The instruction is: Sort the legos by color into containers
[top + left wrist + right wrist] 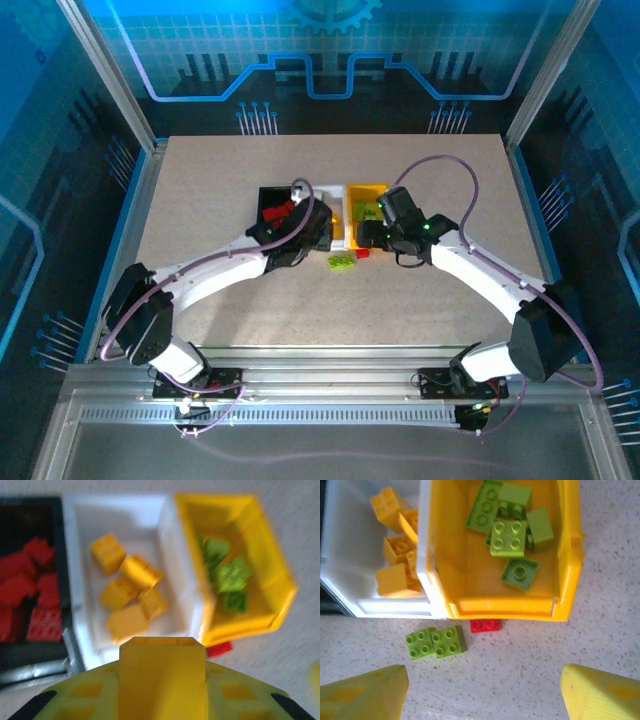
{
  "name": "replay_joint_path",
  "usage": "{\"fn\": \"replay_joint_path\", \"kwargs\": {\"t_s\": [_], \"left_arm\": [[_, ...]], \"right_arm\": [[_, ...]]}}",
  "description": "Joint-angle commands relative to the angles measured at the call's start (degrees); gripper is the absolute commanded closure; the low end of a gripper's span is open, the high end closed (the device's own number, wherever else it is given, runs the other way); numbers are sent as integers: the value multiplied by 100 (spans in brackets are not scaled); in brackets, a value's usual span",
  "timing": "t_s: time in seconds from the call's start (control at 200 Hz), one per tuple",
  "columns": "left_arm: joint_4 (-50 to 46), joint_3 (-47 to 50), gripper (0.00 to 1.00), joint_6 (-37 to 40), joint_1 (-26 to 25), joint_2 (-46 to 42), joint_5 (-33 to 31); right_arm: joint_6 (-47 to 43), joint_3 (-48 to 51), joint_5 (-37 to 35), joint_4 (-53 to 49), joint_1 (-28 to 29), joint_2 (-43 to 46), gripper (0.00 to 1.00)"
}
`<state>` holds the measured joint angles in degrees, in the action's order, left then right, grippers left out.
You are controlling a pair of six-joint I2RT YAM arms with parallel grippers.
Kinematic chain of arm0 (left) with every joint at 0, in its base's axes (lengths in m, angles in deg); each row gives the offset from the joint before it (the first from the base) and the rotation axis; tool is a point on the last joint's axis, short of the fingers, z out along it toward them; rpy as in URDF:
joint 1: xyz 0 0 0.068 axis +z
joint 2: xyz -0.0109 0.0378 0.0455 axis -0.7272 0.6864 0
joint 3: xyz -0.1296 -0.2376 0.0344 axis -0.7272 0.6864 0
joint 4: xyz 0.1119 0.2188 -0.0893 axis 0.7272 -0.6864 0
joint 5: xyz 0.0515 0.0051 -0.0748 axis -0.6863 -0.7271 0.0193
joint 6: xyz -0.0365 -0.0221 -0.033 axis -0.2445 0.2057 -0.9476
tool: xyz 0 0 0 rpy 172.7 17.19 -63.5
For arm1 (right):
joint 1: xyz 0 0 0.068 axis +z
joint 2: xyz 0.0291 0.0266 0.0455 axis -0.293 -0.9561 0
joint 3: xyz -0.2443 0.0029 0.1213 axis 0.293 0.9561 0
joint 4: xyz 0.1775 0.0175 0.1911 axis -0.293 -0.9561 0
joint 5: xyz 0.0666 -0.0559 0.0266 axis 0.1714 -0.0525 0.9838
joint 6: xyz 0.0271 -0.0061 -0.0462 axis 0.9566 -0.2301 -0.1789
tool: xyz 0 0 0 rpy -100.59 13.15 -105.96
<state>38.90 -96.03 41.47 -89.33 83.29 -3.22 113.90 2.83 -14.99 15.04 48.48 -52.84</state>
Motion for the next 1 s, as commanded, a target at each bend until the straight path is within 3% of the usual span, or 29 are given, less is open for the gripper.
{"fn": "replay_joint_path", "kwargs": {"t_s": [0.0,0.215,0.425,0.765,0.996], "left_arm": [[-292,-681,73,140,358,743,283],[-542,-1883,74,136,750,2040,515],[-815,-2622,74,61,899,2761,610],[-725,-2724,27,-74,860,2576,1055],[-141,-1783,9,-209,656,1370,1418]], "right_arm": [[176,198,5,90,-15,184,19],[229,587,128,131,55,488,19],[225,882,327,162,156,798,19],[322,1121,573,359,390,769,16],[658,821,228,495,632,177,16]]}}
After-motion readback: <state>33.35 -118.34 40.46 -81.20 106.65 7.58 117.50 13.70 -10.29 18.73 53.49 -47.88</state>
